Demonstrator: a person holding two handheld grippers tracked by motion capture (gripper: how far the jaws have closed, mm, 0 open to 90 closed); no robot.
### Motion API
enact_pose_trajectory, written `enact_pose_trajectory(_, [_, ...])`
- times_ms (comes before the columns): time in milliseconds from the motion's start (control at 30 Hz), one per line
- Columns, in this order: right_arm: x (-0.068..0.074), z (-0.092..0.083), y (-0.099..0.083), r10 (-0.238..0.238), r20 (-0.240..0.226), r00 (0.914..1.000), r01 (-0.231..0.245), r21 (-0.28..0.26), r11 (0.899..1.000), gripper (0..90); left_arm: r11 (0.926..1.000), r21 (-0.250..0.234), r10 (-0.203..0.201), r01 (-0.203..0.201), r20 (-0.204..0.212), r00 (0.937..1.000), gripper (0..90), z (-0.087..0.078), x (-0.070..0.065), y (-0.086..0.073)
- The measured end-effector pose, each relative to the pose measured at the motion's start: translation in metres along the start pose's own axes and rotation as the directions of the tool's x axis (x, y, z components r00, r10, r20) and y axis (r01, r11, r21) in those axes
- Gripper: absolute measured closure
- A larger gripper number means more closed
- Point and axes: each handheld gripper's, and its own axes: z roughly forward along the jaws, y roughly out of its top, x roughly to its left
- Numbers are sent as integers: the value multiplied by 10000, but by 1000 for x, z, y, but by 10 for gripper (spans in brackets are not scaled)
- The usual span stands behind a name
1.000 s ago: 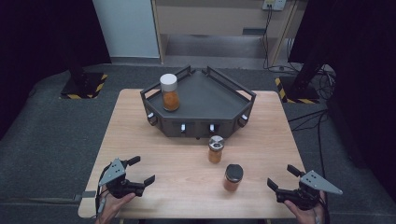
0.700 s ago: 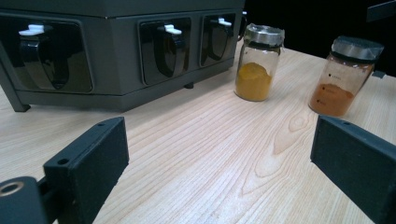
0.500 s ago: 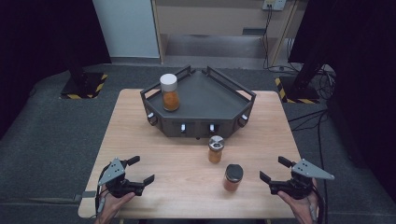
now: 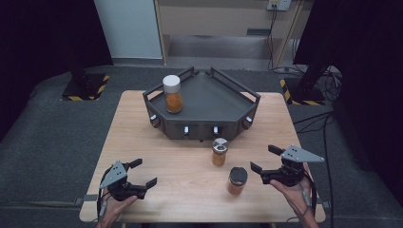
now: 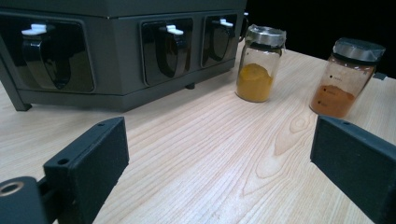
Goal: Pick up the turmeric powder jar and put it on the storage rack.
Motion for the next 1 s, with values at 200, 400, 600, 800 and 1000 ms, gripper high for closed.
enact_pose_trajectory(200, [-1, 13, 14, -246, -160, 9996, 249, 230, 9994, 53, 10000, -40, -82, 82, 18, 10000, 34, 0, 1, -1])
enact_pose_trajectory(400, [-5, 29, 22, -312, -464, 9984, 333, 452, 9984, 59, 10000, -18, -70, 71, 35, 10000, 34, 0, 1, -1])
enact_pose_trajectory(600, [-5, 45, 29, -595, -752, 9954, 649, 712, 9954, 70, 10000, -30, -80, 80, 31, 10000, 34, 0, 1, -2])
enact_pose_trajectory(800, [-14, 65, 35, -513, -1079, 9928, 618, 962, 9934, 80, 10000, 29, -39, 39, 67, 10000, 34, 0, 0, 0])
enact_pose_trajectory(1000, [-19, 85, 40, -554, -1307, 9899, 730, 1336, 9883, 87, 10000, 34, -56, 55, 97, 9999, 34, 1, 1, 0])
